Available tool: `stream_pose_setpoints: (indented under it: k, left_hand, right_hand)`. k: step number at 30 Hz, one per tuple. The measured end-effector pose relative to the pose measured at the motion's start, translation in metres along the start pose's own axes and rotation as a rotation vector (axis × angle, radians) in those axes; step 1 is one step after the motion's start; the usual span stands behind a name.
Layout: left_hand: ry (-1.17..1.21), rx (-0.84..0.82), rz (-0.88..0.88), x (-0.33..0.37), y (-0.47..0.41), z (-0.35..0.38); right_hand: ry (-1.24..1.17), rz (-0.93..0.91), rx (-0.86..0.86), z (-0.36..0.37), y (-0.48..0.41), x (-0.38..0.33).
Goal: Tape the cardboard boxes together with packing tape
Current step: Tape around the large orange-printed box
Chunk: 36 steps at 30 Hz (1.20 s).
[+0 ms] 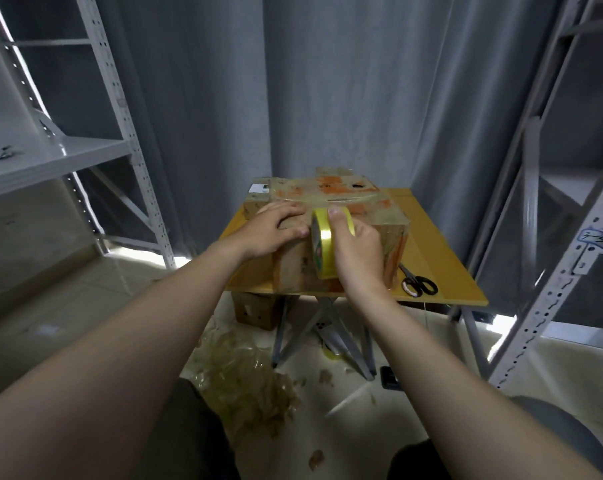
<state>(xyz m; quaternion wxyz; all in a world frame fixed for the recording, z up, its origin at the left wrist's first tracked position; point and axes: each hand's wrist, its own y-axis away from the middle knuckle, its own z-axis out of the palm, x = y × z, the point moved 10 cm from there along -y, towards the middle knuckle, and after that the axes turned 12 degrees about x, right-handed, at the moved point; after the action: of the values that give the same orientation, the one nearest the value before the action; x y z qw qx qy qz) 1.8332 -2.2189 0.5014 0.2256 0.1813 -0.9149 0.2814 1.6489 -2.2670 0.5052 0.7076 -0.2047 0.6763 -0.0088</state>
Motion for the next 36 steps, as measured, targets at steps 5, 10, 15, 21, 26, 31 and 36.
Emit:
stream_pose_setpoints:
  k: [5, 10, 15, 21, 26, 31, 36]
  left_hand:
    - [0.014, -0.003, -0.027, -0.006, 0.001, 0.002]
    - [0.022, -0.005, -0.033, -0.005, 0.002, 0.002]
    - [0.04, -0.008, -0.044, -0.003, 0.006, 0.001]
    - [0.134, 0.015, -0.055, -0.009, 0.005, -0.001]
    - [0.18, 0.127, -0.124, -0.024, 0.007, -0.006]
    - [0.196, 0.389, -0.427, -0.041, 0.042, -0.003]
    - [0.344, 0.162, -0.828, -0.054, 0.095, 0.053]
  right_hand:
    - [0.028, 0.093, 0.01, -0.008, 0.029, 0.036]
    - [0.013, 0.125, 0.002, -0.006, 0.03, 0.048]
    - [0.104, 0.257, -0.033, -0.011, 0.054, 0.103]
    - [0.095, 0.317, -0.054, 0.004, 0.055, 0.119]
    - [0.064, 0.373, -0.168, 0.026, 0.06, 0.136]
    - [0.022, 0.403, -0.155, 0.033, 0.056, 0.145]
    - [0.039, 0.385, -0.168, 0.025, 0.051, 0.145]
